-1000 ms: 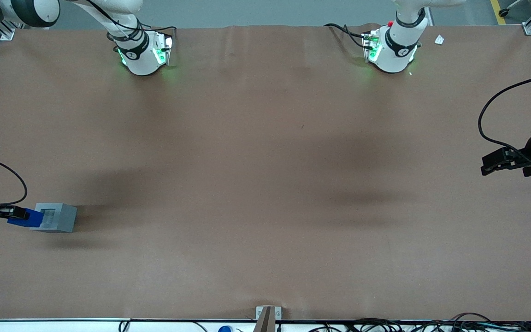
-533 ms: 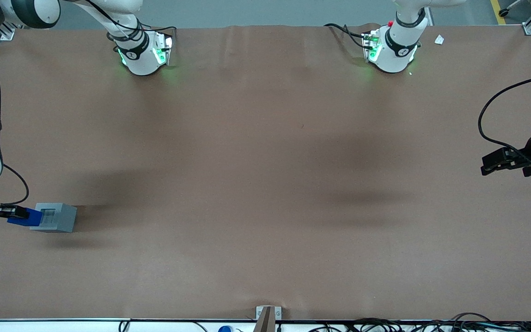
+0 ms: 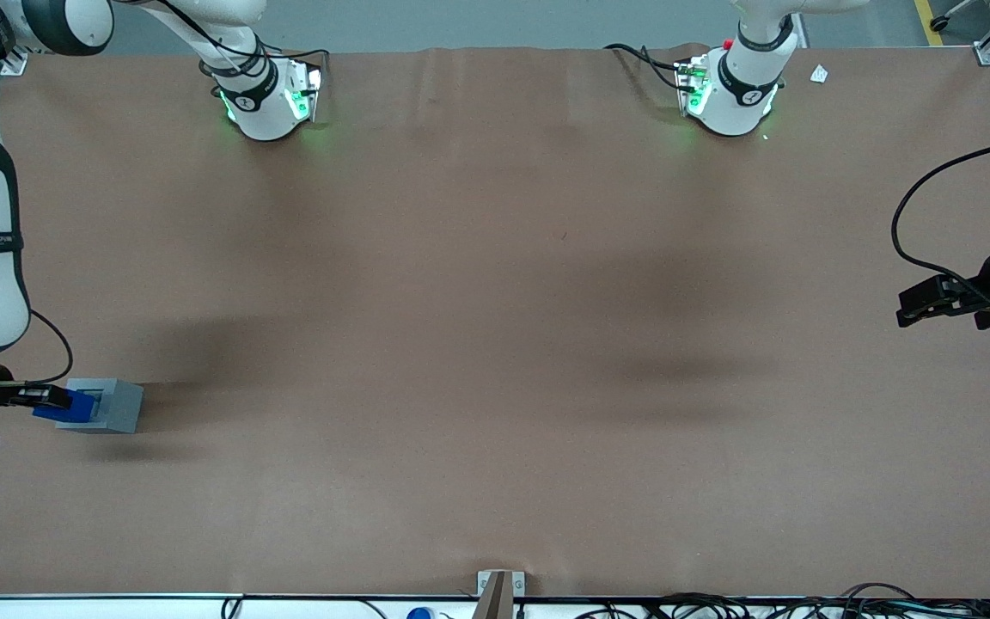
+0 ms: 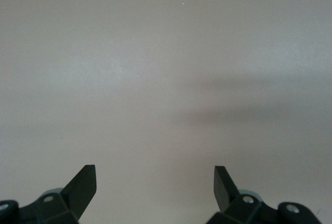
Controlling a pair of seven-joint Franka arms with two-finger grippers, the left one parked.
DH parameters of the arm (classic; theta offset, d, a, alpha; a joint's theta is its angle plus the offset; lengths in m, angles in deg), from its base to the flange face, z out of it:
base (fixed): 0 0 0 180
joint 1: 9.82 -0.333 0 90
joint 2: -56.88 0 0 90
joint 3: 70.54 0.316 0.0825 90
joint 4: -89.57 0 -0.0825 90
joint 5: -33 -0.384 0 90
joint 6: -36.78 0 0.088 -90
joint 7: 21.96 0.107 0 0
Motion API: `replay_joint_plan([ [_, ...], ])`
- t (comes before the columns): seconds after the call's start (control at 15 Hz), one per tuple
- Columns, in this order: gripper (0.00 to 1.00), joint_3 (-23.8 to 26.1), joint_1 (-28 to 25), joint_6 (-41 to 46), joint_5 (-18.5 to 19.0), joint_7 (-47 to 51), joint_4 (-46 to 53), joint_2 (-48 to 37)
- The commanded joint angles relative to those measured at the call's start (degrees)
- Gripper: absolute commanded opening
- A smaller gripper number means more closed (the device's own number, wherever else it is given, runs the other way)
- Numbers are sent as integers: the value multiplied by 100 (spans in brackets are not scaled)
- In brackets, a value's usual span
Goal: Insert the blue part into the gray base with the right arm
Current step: 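Lower the blue block into the gray base's opening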
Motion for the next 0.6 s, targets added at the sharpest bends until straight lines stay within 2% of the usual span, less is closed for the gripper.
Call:
replay_joint_plan([
  [0.0,0,49,11,111,90,-27,-96,-111],
  [0.53,0,49,19,138,90,-176,-78,-111],
])
